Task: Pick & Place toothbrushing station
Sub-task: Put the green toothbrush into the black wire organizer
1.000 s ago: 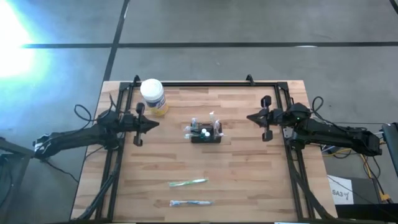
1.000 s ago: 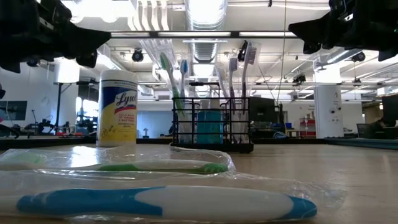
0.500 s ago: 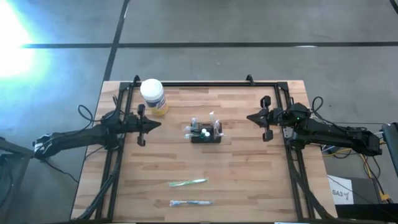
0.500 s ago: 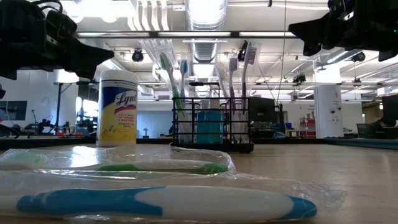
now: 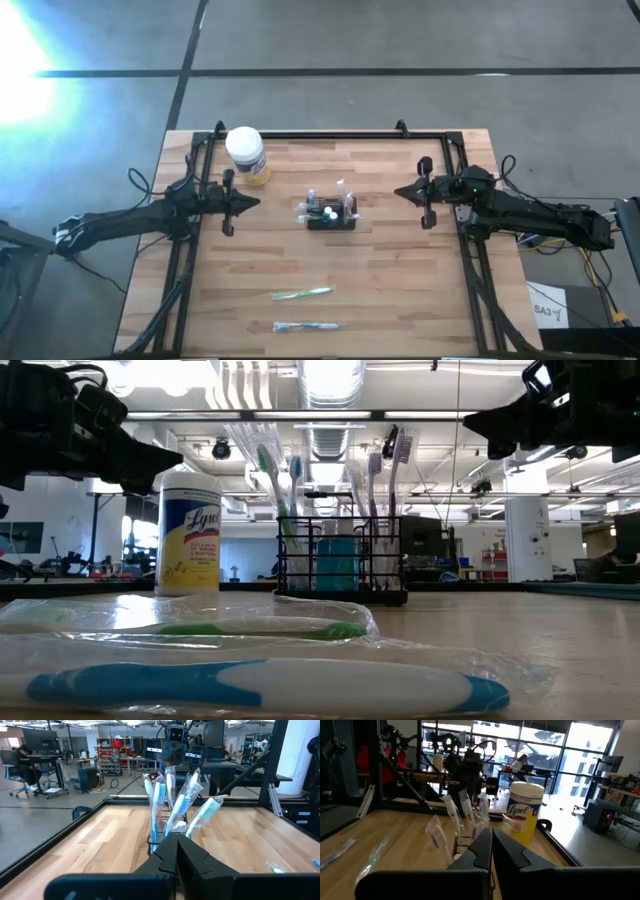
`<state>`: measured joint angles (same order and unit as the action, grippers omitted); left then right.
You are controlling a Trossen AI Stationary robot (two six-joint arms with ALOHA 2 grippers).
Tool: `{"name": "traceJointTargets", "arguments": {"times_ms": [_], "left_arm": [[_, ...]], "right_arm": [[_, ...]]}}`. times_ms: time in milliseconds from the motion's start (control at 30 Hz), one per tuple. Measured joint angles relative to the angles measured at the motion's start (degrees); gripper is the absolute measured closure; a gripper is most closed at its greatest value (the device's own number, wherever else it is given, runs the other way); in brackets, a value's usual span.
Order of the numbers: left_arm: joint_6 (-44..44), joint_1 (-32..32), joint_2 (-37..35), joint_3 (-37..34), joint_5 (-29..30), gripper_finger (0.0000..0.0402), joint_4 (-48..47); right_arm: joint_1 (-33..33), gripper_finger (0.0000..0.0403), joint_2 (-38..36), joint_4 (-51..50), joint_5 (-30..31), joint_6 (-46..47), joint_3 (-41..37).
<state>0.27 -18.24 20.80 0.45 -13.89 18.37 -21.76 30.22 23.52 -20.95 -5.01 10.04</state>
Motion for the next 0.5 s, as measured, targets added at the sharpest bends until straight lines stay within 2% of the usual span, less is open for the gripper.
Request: {"name": "traceJointTargets", "arguments": {"times_ms": [200,333,500], "left_arm": [[0.04,0.00,0.00,-0.02,0.07,0.0397,0.00],[-0.11,0.00,-0.01,-0.04,0.13,0.0387,0.34],[-1.54,0.00,-0.04,-0.07,0.51,0.0383,1.49]], "right_arm": [[0.39,0.0394,0.01,-1.59,-0.02,1.70,0.82],[4.02,0.0394,0.71,-9.09,0.53,2.73,7.01],[11.07,0.0394,4.81,-20.27,8.93,1.09,16.73]]}}
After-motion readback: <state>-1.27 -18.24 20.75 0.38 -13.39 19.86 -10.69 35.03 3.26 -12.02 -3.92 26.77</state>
